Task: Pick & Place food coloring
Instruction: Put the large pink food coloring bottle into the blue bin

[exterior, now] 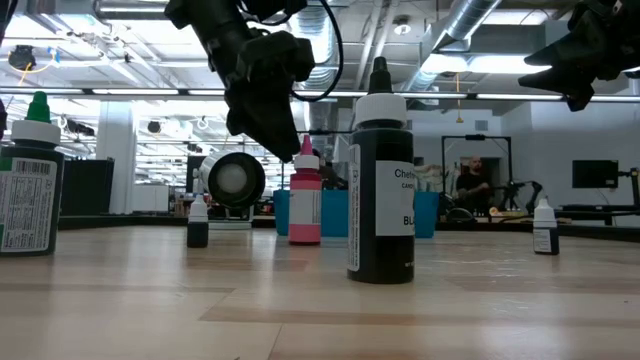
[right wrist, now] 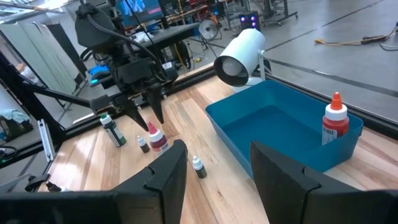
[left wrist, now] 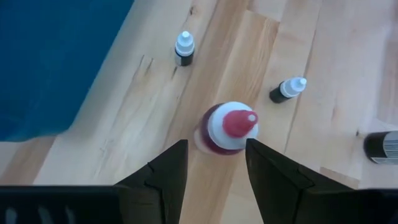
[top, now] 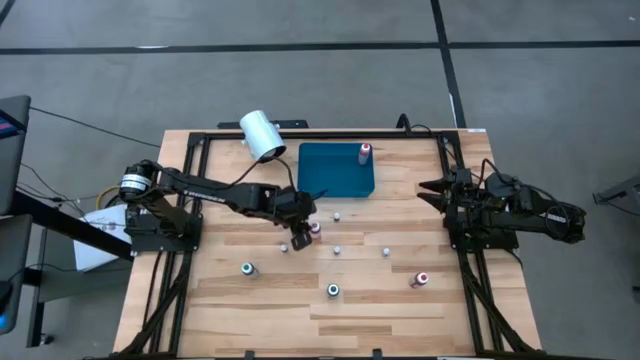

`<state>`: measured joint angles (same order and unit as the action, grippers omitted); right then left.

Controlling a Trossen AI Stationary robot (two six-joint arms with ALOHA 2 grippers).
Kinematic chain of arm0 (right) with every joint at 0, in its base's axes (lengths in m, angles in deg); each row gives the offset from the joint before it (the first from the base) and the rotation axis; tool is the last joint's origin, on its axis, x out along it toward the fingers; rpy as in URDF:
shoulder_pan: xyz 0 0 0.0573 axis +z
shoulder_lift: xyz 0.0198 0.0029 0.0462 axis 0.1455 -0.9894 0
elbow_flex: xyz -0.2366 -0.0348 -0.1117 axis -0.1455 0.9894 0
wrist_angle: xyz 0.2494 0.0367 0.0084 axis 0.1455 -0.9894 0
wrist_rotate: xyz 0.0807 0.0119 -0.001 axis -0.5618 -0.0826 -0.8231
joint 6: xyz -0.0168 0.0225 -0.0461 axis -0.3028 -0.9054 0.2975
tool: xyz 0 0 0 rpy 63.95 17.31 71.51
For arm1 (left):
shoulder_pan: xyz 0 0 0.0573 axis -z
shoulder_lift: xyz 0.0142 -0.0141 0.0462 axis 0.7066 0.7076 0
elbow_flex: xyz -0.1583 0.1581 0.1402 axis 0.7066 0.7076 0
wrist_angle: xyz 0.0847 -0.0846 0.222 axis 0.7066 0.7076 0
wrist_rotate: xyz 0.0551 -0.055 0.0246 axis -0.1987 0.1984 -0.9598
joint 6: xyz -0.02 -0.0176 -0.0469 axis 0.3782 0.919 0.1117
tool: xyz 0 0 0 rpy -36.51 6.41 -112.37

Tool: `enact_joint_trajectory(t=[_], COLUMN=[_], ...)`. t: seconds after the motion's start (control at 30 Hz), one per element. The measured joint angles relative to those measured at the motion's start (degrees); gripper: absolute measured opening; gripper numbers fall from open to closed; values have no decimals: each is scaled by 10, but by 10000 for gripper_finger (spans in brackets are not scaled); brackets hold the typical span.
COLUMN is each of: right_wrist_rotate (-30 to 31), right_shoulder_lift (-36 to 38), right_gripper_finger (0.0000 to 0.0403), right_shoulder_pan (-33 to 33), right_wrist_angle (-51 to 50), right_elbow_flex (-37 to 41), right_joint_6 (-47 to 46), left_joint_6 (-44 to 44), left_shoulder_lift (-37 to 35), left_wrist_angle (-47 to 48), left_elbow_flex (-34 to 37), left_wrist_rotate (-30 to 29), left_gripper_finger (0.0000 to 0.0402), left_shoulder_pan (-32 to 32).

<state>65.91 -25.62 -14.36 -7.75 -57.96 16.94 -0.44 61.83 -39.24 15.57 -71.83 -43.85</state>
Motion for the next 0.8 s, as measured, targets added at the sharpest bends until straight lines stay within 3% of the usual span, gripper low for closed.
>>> enact_joint_trajectory(t=[0.33, 0.8], right_wrist_rotate=[0, 1], right_shoulder_lift=[0, 0], right_gripper_finger=[164, 163], right_shoulder_pan=[0, 0], right_wrist_angle=[0, -1], right_elbow_flex=[0, 0], right_joint_6=[0, 0], left_joint_6=[22, 15], left_shoulder_lift=[0, 0], left_wrist_angle=[0, -15], left_elbow_flex=[0, 0], left_wrist_rotate=[16, 16], left_gripper_finger=[155, 215], left_shoulder_pan=[1, 2])
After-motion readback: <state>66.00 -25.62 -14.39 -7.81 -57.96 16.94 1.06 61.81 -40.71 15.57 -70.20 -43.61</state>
